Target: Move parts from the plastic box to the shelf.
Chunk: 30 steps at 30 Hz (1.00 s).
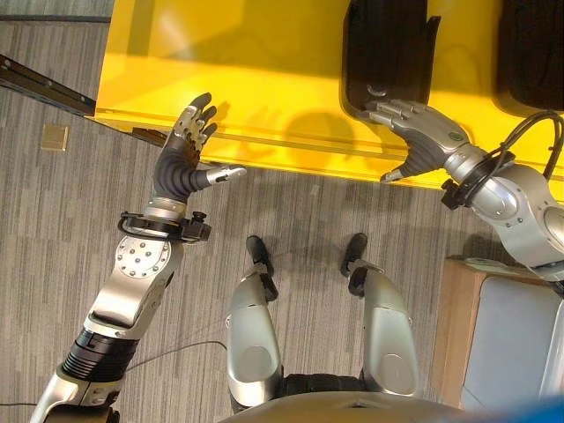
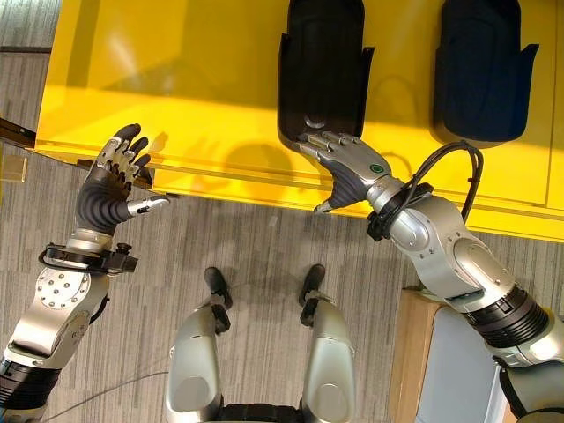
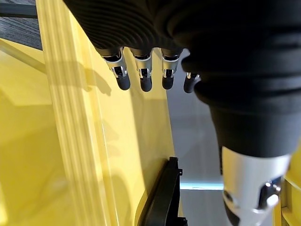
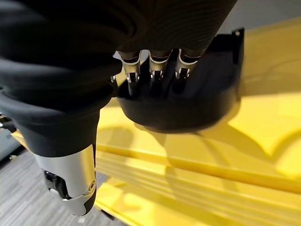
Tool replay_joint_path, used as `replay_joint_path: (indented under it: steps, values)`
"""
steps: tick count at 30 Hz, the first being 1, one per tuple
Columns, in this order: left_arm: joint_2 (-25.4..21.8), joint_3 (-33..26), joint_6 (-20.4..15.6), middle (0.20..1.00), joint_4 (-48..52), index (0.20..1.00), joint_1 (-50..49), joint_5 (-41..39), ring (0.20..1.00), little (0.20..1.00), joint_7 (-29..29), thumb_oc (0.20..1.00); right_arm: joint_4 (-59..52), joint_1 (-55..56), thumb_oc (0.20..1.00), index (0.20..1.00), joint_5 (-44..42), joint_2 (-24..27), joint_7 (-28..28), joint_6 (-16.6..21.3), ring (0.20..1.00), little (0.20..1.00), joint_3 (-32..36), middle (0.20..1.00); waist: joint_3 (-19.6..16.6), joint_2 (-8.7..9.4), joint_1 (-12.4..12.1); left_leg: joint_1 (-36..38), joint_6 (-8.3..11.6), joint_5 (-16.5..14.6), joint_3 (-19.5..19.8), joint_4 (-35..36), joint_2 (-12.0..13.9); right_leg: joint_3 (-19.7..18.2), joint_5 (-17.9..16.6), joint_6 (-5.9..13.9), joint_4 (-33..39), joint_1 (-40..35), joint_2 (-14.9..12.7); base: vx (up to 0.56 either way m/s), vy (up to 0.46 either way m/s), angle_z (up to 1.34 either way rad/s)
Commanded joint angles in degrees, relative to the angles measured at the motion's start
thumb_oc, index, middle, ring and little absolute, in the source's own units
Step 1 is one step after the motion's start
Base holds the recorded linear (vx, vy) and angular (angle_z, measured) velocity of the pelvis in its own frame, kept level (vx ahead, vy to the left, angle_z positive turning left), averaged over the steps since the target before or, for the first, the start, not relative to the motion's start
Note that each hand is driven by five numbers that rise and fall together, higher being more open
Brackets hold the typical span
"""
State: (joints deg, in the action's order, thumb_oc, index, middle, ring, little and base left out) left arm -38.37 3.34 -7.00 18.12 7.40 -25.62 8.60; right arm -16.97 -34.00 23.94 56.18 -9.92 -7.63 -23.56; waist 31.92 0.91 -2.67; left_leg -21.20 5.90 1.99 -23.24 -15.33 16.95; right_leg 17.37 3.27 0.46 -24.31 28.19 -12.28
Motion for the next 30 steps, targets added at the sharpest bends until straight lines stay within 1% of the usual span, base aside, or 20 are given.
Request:
replay_joint_path:
  steps: [1, 2, 3, 5, 6, 7, 9, 12, 15, 18, 19, 20, 22, 23, 24, 25, 26, 27, 29, 30]
  values:
    - [1.0, -0.1, -2.6, 1.0, 2.1, 1.0, -0.1, 0.5, 1.0, 1.0, -0.3, 1.0, -3.1, -4.0, 1.0, 1.0, 3.2, -1.9, 10.0, 4.8, 1.0, 1.0, 1.6, 1.0, -2.1, -0.53, 0.5, -1.0, 1.8, -3.2, 0.1, -1.6, 0.9, 1.8, 5.7, 6.71, -3.4, -0.2, -1.5, 0.0, 0.0, 0.0]
    - [1.0, 0.0, -2.6, 1.0, 2.1, 1.0, 0.0, 0.6, 1.0, 1.0, -0.3, 1.0, -3.2, -3.9, 1.0, 1.0, 3.5, -1.9, 11.1, 5.2, 1.0, 1.0, 1.8, 1.0, -2.1, -0.55, 0.5, -0.9, 1.78, -3.2, 0.1, -1.6, 0.9, 1.8, 5.7, 6.71, -3.4, -0.2, -1.5, 0.0, 0.0, 0.0]
    - [1.3, 0.2, -2.5, 1.0, 2.3, 1.0, 0.4, 0.7, 1.0, 1.0, 0.4, 1.0, -4.2, -3.9, 1.0, 1.0, 4.6, -2.8, 15.3, 7.4, 1.0, 1.0, 3.6, 1.0, -2.1, -0.78, 0.6, -0.9, 1.71, -3.2, 0.1, -1.5, 0.8, 1.6, 5.7, 6.75, -3.4, -0.2, -1.4, -0.01, 0.042, -0.01]
    - [2.1, 0.4, -2.6, 1.0, 2.9, 1.0, 0.8, 1.3, 1.0, 1.0, 1.6, 1.0, -6.2, -3.4, 1.0, 1.0, 6.0, -5.3, 20.4, 9.4, 1.0, 1.0, 7.1, 1.0, -2.1, -1.2, 1.1, -0.6, 1.64, -3.4, -0.1, -1.4, 0.7, 1.4, 5.8, 6.83, -3.4, -0.3, -1.3, -0.01, 0.055, -0.01]
    - [2.1, 0.4, -2.6, 1.0, 3.0, 1.0, 0.9, 1.3, 1.0, 1.0, 1.8, 1.0, -6.4, -3.2, 1.0, 1.0, 6.1, -5.6, 20.8, 9.5, 1.0, 1.0, 7.6, 1.0, -2.1, -1.23, 1.1, -0.5, 1.63, -3.4, -0.1, -1.4, 0.7, 1.3, 5.8, 6.84, -3.4, -0.3, -1.3, -0.01, 0.046, -0.01]
    - [2.5, 0.5, -3.1, 1.0, 3.3, 1.0, 1.0, 1.5, 1.0, 1.0, 2.5, 1.0, -7.3, -2.8, 1.0, 1.0, 6.8, -6.7, 23.4, 10.2, 1.0, 1.0, 9.0, 1.0, -2.1, -1.42, 1.2, -0.4, 1.52, -3.5, -0.2, -1.4, 0.6, 1.2, 5.8, 6.87, -3.5, -0.3, -1.3, -0.01, 0.039, -0.01]
    - [3.0, 0.1, -4.4, 1.0, 3.9, 1.0, 1.3, 2.3, 1.0, 1.0, 3.9, 1.0, -8.5, -2.8, 1.0, 1.0, 7.3, -8.3, 26.7, 11.5, 1.0, 1.0, 10.9, 1.0, -2.1, -1.73, 1.5, 0.0, 1.51, -3.6, -0.4, -1.2, 0.6, 1.0, 6.0, 6.93, -3.1, -0.7, -1.2, -0.01, 0.051, -0.01]
    - [3.6, -0.8, -5.8, 1.0, 5.7, 1.0, 1.1, 2.8, 1.0, 1.0, 5.7, 1.0, -11.1, -1.6, 1.0, 1.0, 7.2, -11.1, 30.0, 12.5, 1.0, 1.0, 14.5, 1.0, -2.1, -2.37, 1.9, 0.9, 1.49, -3.8, -0.7, -0.8, 0.4, 0.8, 6.1, 7.05, -2.8, -1.3, -1.1, -0.01, 0.055, -0.04]
    - [4.0, -1.4, -5.5, 1.0, 6.8, 1.0, 0.9, 2.9, 1.0, 1.0, 5.9, 1.0, -12.4, -1.2, 1.0, 1.0, 6.6, -12.1, 29.8, 13.2, 1.0, 1.0, 15.9, 1.0, -2.1, -2.66, 2.0, 1.5, 1.48, -4.0, -0.9, -0.6, 0.2, 0.6, 6.1, 7.14, -2.4, -1.8, -1.2, -0.02, 0.036, -0.08]
    - [4.1, -2.0, -4.4, 1.0, 7.6, 1.0, 0.8, 2.2, 1.0, 1.0, 5.4, 1.0, -13.6, -1.1, 1.0, 1.0, 5.9, -12.6, 26.0, 14.6, 1.0, 1.0, 16.3, 1.0, -2.1, -2.88, 2.0, 1.5, 1.55, -4.2, -1.0, -0.8, 0.2, 0.5, 6.1, 7.21, -2.3, -1.8, -1.3, -0.02, 0.021, -0.02]
    - [4.1, -2.3, -4.2, 1.0, 7.6, 1.0, 0.6, 1.8, 1.0, 1.0, 5.1, 1.0, -13.8, -1.2, 1.0, 1.0, 5.2, -12.4, 23.4, 15.6, 1.0, 1.0, 16.2, 1.0, -2.1, -2.93, 2.0, 1.6, 1.54, -4.3, -1.0, -0.9, 0.2, 0.5, 6.1, 7.19, -2.3, -1.9, -1.4, 0.0, 0.0, 0.0]
    - [4.1, -2.9, -4.1, 1.0, 7.8, 1.0, 0.3, 1.5, 1.0, 1.0, 4.6, 1.0, -14.5, -0.7, 1.0, 1.0, 3.9, -11.6, 17.7, 17.6, 1.0, 1.0, 15.4, 1.0, -2.1, -2.92, 2.0, 1.6, 1.58, -4.4, -0.9, -1.1, 0.1, 0.4, 6.2, 7.14, -2.2, -2.0, -1.3, 0.0, 0.0, 0.0]
    - [3.9, -3.2, -4.2, 1.0, 7.9, 1.0, -0.1, 1.2, 1.0, 1.0, 4.3, 1.0, -15.0, -0.1, 1.0, 1.0, 2.9, -10.7, 13.3, 19.3, 1.0, 1.0, 14.8, 1.0, -2.1, -2.86, 1.9, 1.6, 1.54, -4.5, -0.9, -1.2, 0.0, 0.5, 6.2, 7.14, -2.2, -2.1, -1.4, 0.0, 0.0, 0.0]
    - [3.6, -3.7, -4.5, 1.0, 7.9, 1.0, -0.7, 0.8, 1.0, 1.0, 3.7, 1.0, -15.3, 0.6, 1.0, 1.0, 2.3, -9.4, 9.2, 20.5, 1.0, 1.0, 14.1, 1.0, -2.1, -2.68, 1.9, 1.6, 1.5, -4.6, -1.0, -1.3, 0.0, 0.6, 6.2, 7.17, -2.1, -2.2, -1.5, 0.0, 0.0, 0.0]
    - [3.6, -4.0, -5.1, 1.0, 7.5, 1.0, -1.1, 0.7, 1.0, 1.0, 3.0, 1.0, -15.6, 1.4, 1.0, 1.0, 2.6, -8.2, 8.3, 20.8, 1.0, 1.0, 13.4, 1.0, -2.1, -2.58, 1.8, 1.6, 1.41, -4.5, -1.0, -1.2, 0.0, 0.6, 6.0, 7.17, -1.8, -2.3, -1.5, -0.03, -0.054, 0.0]
    - [3.2, -4.1, -5.8, 1.0, 7.2, 1.0, -1.5, 0.6, 1.0, 1.0, 2.5, 1.0, -15.8, 2.0, 1.0, 1.0, -0.2, -6.5, 5.4, 21.0, 1.0, 1.0, 12.3, 1.0, -2.1, -2.33, 1.6, 1.5, 1.43, -4.3, -1.0, -1.1, 0.0, 0.8, 5.8, 7.18, -1.5, -2.4, -1.5, -0.03, -0.068, 0.01]
    - [2.7, -4.3, -6.3, 1.0, 7.1, 1.0, -2.1, 0.4, 1.0, 1.0, 2.2, 1.0, -16.1, 2.9, 1.0, 1.0, -1.7, -5.0, 4.3, 21.3, 1.0, 1.0, 11.7, 1.0, -2.1, -2.11, 1.5, 1.5, 1.49, -4.2, -1.0, -1.1, 0.1, 1.0, 5.7, 7.18, -1.3, -2.5, -1.4, -0.04, -0.096, 0.02]
    - [2.1, -4.4, -7.4, 1.0, 6.9, 1.0, -2.8, 0.2, 1.0, 1.0, 1.6, 1.0, -16.1, 3.5, 1.0, 1.0, -2.6, -3.3, 4.5, 21.6, 1.0, 1.0, 10.6, 1.0, -2.1, -1.81, 1.4, 1.6, 1.47, -4.1, -1.1, -1.0, 0.2, 1.3, 5.5, 7.11, -1.0, -2.8, -1.4, -0.04, -0.09, 0.02]
    - [1.2, -4.5, -8.9, 1.0, 6.7, 1.0, -3.7, -0.1, 1.0, 1.0, 1.0, 1.0, -16.1, 3.9, 1.0, 1.0, -7.8, -1.4, 1.0, 21.9, 1.0, 1.0, 9.6, 1.0, -2.1, -1.29, 1.3, 1.5, 1.54, -4.0, -1.4, -1.1, 0.5, 1.6, 5.4, 7.05, -0.8, -2.8, -1.3, -0.04, -0.076, 0.0]
    - [0.9, -4.5, -9.6, 1.0, 6.6, 1.0, -4.0, -0.2, 1.0, 1.0, 0.6, 1.0, -16.8, 4.5, 1.0, 1.0, -8.3, -0.7, 1.2, 21.9, 1.0, 1.0, 9.2, 1.0, -2.1, -1.06, 1.3, 1.3, 1.59, -3.9, -1.4, -1.0, 0.6, 1.7, 5.3, 7.02, -0.9, -2.6, -1.1, -0.04, -0.057, 0.0]
